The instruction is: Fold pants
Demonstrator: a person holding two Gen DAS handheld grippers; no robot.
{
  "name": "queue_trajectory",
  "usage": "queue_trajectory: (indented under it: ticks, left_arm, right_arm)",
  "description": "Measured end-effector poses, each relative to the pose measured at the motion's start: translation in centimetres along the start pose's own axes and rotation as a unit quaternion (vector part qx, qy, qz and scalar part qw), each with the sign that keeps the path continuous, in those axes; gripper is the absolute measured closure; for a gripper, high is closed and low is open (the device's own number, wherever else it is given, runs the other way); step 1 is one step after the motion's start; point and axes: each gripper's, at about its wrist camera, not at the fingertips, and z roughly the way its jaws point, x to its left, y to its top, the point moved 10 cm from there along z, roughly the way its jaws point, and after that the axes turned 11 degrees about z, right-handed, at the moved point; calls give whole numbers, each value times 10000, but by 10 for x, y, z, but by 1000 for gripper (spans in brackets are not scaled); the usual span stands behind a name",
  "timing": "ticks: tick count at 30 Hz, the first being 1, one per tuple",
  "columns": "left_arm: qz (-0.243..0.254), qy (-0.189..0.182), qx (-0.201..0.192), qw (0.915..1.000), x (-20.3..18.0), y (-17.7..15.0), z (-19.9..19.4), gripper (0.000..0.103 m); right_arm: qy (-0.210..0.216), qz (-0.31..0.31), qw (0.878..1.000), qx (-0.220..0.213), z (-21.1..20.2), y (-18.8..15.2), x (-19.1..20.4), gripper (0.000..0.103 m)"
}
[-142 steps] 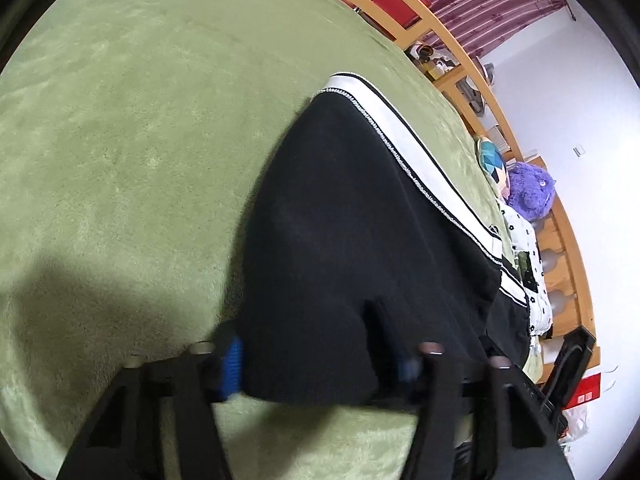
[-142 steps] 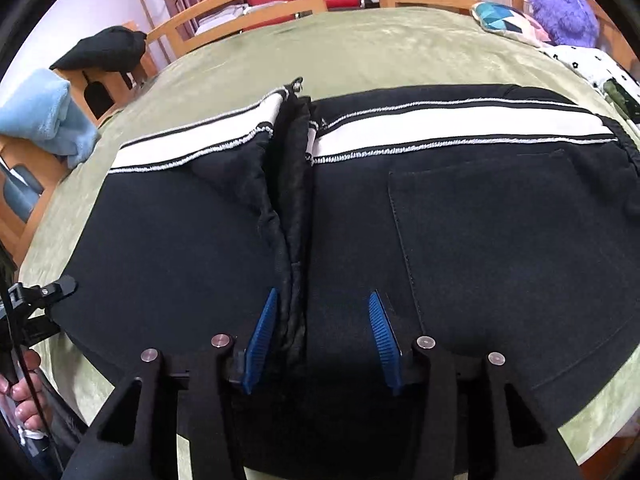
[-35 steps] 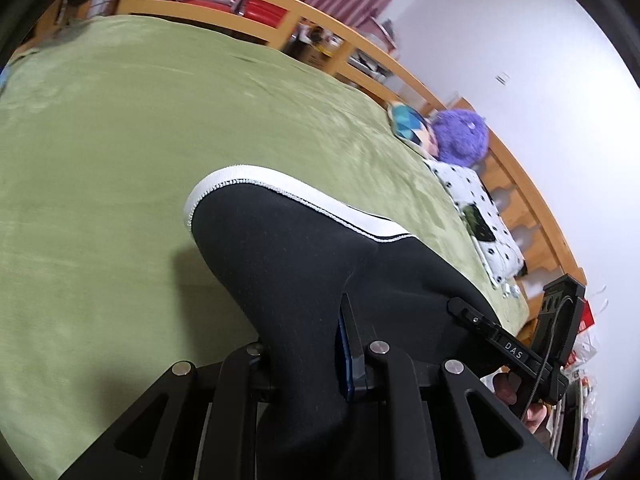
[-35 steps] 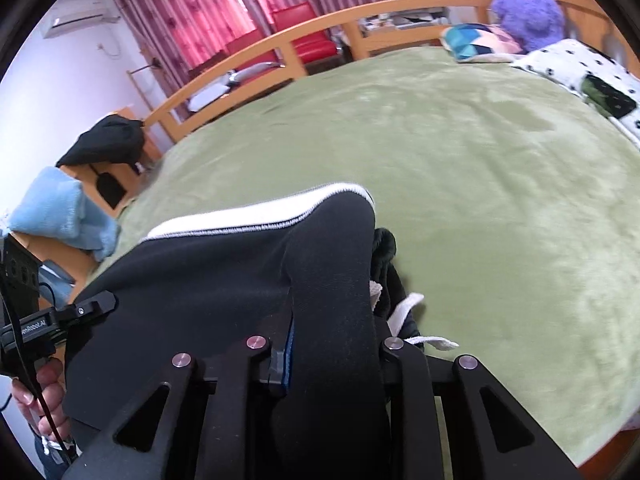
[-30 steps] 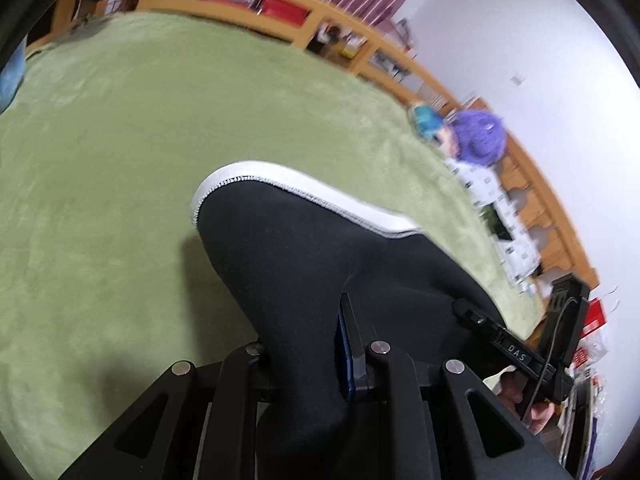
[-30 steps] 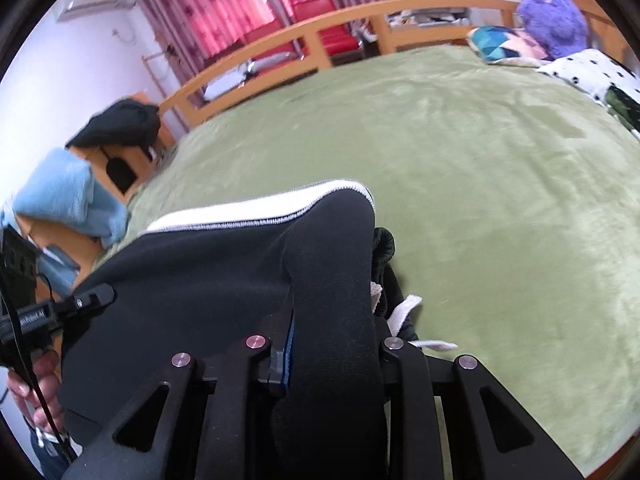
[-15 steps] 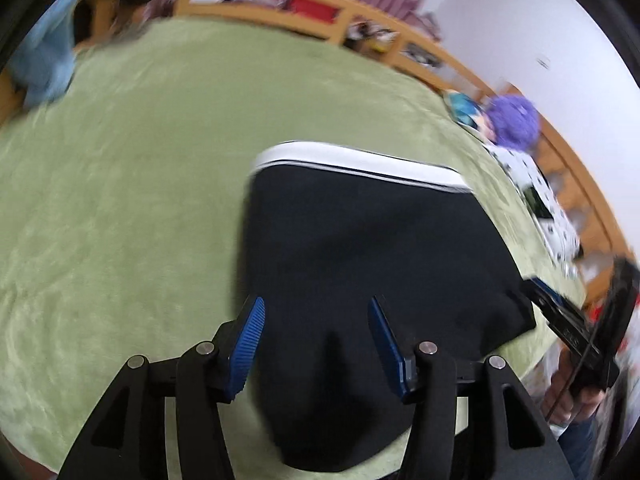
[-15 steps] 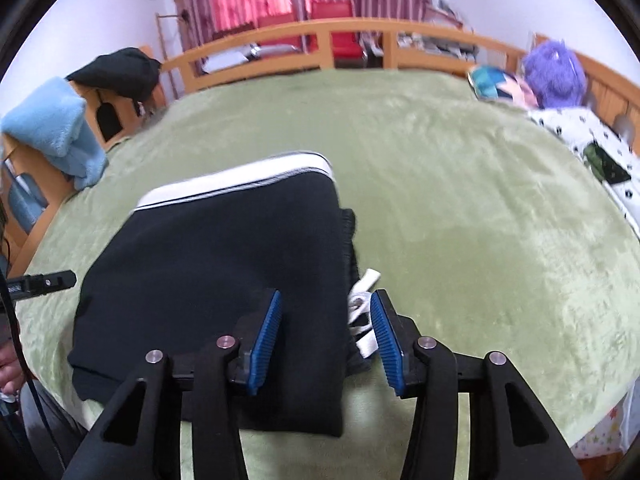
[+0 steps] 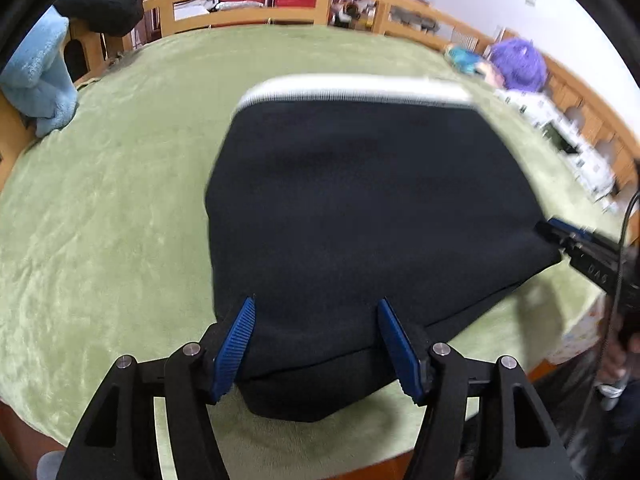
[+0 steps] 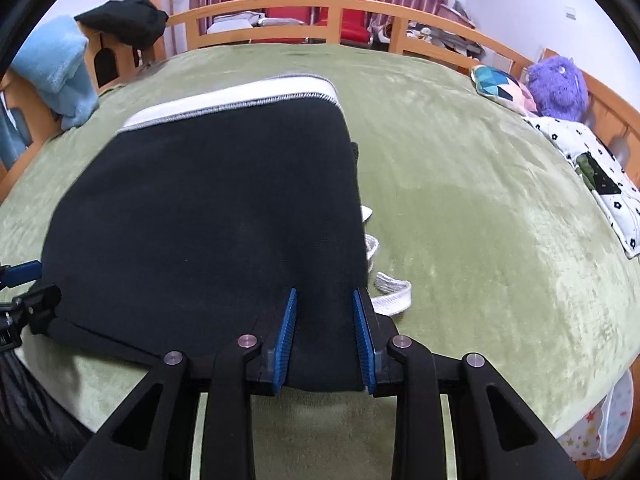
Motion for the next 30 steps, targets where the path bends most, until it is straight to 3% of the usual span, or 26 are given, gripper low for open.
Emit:
queue_trajectory:
  ticks: [3, 7, 11, 14, 17, 21, 25, 28, 30]
  left_arm:
    - [-93, -12, -344, 9994, 17, 24, -20, 41]
    - [-190, -103, -663, 9976, 31, 69, -25, 41]
    - [-75, 225, -725, 9971, 44, 115, -7, 41]
    - [-192, -21, -731, 9971, 49, 137, 15, 41]
    - [-228, -3, -640, 9977, 49, 146, 44, 41]
    - [-235, 1, -370, 9990, 52, 147, 85, 41]
    - [-441, 31, -192, 9988, 64, 139, 116, 41]
    - [-456, 55, -64, 9989, 63, 132, 133, 35]
    - [-501, 33, -54, 9987, 65, 130, 128, 36]
  right_arm:
    - [228, 277, 9991, -211, -18, 22, -4, 71]
    - [257, 50, 9974, -672, -26, 68, 7, 71]
    - [552, 69, 9953, -793, -6, 117, 31, 71]
    - [841, -58, 9943, -646, 27, 140, 52, 81]
    - [885, -156, 9952, -391, 68, 139, 59, 82]
    - [248, -121, 9995, -150, 126, 119, 33, 92]
    - [-220, 241, 9995, -56, 147, 122, 2, 91]
    - [6, 415, 9991, 27, 150, 121, -7, 90]
    - [-84, 310, 9995, -65, 145, 121, -5, 90]
